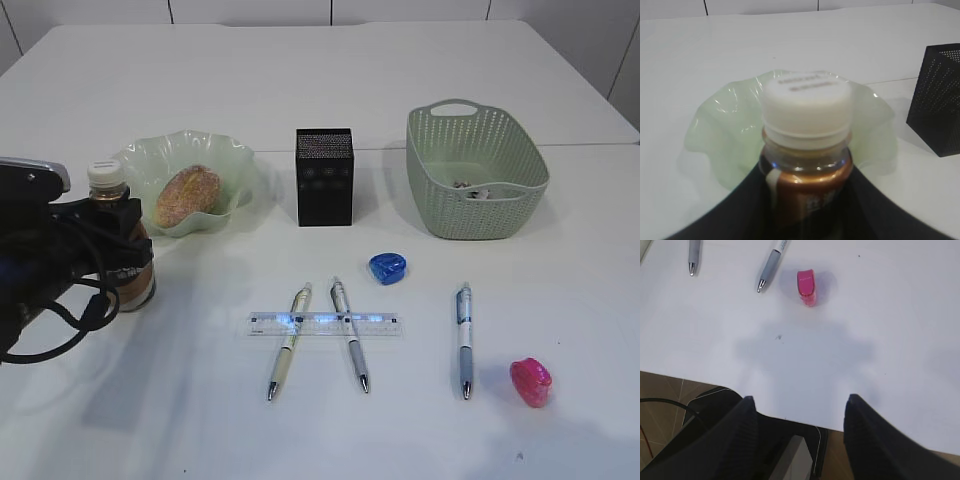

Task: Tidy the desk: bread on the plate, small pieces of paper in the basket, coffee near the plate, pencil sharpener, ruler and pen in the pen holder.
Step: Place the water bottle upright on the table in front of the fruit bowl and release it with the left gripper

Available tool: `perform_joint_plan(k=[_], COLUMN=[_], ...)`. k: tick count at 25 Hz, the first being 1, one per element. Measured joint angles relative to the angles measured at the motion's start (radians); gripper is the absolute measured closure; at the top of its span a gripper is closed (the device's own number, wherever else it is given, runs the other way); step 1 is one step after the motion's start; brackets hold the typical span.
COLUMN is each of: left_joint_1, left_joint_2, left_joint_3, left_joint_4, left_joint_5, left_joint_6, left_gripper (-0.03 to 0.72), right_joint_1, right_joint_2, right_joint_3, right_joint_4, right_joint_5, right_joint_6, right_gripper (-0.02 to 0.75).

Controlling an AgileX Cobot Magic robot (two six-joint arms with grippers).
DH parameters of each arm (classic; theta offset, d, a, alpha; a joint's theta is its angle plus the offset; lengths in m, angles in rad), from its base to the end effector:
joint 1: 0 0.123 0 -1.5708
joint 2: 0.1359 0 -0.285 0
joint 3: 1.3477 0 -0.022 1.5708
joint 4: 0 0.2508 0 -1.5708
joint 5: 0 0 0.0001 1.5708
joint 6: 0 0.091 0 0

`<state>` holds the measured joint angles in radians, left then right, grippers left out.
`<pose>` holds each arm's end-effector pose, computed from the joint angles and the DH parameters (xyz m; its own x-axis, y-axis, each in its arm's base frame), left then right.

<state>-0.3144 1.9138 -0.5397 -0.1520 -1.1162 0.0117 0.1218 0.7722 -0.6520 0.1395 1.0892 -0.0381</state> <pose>0.3000 -0.0846 0.1255 -0.1755 -0.0007 -0.9845 0.1695 0.9850 -0.0309 0.1132 0.0252 0.2801 -0.8970 -0.0830 -0.4342 -0.1500 0.9811 0.1225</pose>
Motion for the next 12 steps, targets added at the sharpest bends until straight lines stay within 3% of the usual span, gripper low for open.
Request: perform_joint_plan(k=[12], left_joint_1=[0.0], left_joint_2=[-0.048], left_joint_3=[-0.006], left_joint_4=[0.0], left_joint_5=[0.003], left_joint_6=[0.0], left_gripper=[0.414], right_joint_1=[0.0], right_joint_2=[0.0], right_joint_3=[0.0], right_joint_4=[0.001], right_joint_5=[0.0], right_joint_6=[0.0], right_gripper=[0.297])
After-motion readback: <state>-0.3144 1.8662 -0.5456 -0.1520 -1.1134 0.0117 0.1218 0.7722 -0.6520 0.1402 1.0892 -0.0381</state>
